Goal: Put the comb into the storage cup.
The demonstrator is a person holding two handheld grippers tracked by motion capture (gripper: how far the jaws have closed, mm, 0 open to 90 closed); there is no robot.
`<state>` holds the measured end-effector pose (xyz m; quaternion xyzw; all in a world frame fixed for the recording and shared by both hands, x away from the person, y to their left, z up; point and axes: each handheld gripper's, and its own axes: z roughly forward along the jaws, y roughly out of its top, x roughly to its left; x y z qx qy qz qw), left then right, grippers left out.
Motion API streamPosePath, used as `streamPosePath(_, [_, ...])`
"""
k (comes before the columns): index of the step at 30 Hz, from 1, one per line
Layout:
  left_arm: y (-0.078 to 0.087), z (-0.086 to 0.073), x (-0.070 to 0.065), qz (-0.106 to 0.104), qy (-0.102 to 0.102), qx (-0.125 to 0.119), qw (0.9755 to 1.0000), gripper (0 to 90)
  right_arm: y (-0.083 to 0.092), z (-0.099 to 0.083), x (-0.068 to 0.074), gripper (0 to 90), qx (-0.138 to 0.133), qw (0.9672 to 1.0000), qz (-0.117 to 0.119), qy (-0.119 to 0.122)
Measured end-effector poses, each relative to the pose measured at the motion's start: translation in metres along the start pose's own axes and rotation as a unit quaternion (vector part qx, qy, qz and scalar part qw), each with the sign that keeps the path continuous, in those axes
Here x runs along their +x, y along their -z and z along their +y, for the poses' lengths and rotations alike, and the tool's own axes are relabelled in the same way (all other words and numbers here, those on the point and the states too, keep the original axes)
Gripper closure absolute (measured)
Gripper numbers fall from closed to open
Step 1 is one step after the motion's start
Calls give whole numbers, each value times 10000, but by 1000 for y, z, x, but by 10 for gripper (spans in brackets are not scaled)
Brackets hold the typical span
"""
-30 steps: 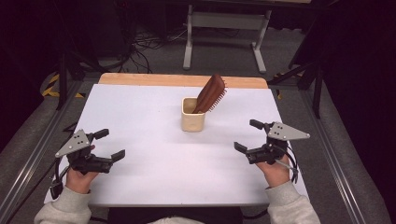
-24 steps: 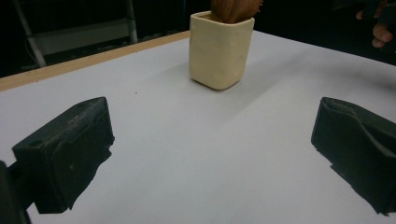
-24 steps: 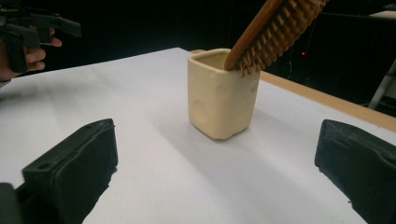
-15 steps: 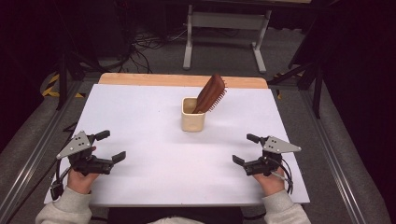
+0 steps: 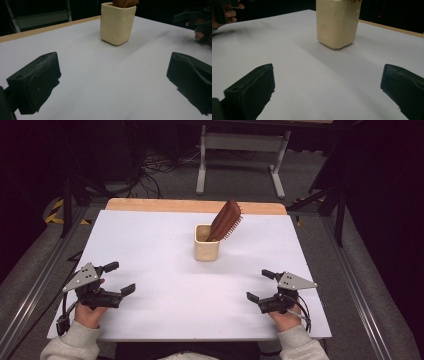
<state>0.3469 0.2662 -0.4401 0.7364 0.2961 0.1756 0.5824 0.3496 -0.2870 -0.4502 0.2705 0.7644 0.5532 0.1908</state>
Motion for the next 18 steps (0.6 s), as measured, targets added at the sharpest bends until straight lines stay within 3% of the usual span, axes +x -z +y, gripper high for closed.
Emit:
streamPosePath(10, [-3, -10, 5, 190, 142, 36, 9997, 0, 3, 1, -1, 0, -63, 10000, -43, -28])
streamPosePath(18, [-3, -10, 4, 123, 51, -42, 9999, 0, 3, 2, 0, 1, -71, 10000, -29, 58])
